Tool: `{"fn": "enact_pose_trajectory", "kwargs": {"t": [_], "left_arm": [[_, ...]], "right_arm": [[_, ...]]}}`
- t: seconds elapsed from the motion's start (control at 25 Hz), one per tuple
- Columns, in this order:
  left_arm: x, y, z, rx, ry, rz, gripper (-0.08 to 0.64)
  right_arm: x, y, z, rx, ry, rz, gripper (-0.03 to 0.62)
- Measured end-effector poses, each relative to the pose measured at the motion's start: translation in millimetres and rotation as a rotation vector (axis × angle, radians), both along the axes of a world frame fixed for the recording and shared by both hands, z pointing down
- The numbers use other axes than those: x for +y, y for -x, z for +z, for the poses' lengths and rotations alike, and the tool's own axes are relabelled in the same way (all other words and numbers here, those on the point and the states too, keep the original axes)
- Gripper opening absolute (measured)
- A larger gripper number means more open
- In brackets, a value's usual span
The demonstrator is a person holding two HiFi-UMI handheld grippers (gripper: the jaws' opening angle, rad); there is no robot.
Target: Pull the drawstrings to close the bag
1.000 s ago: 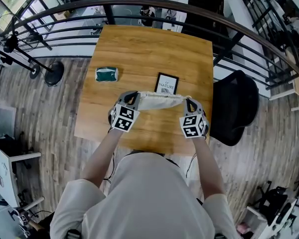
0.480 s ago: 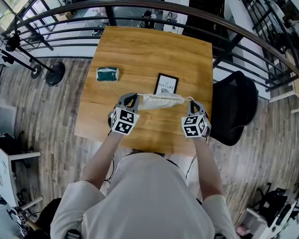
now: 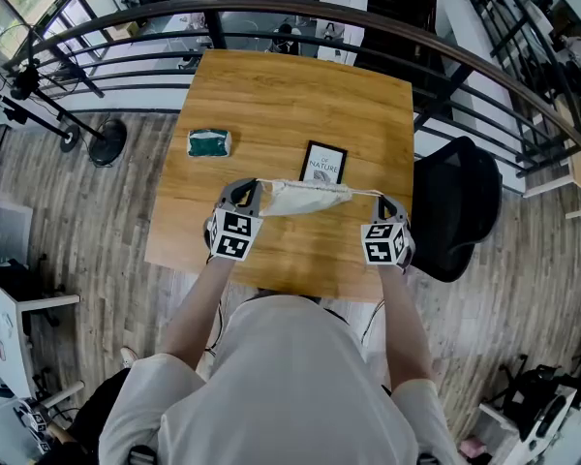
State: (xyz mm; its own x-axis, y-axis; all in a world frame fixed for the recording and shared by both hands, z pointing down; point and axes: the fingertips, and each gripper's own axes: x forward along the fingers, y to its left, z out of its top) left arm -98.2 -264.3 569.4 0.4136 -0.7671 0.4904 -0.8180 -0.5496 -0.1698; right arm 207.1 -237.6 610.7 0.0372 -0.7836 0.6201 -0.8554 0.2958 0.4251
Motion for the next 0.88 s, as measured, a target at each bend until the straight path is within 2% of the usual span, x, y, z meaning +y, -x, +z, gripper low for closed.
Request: {"fn": "enact_pose_trajectory", "kwargs": {"t": [0.28,0.56,0.88], "left_arm": [[0.6,8.4,5.0,0.036,0.018,-0.046,-0.006],[1.7,17.1,3.9,0.044,-0.008,-0.091,-0.006],[0.8,35.4,1.2,0.088,0.01,-0.142,-0.006]], "right_arm": [[-4.3,-9.5,-14.3,-0.085,-0.076,0.084,0.002],[-2.1,-21.6,-13.8,-0.182,-0.114,0.167,0.003],[4.2,-38.2,-10.1,-0.201,-0.119,0.229,0.003]]}}
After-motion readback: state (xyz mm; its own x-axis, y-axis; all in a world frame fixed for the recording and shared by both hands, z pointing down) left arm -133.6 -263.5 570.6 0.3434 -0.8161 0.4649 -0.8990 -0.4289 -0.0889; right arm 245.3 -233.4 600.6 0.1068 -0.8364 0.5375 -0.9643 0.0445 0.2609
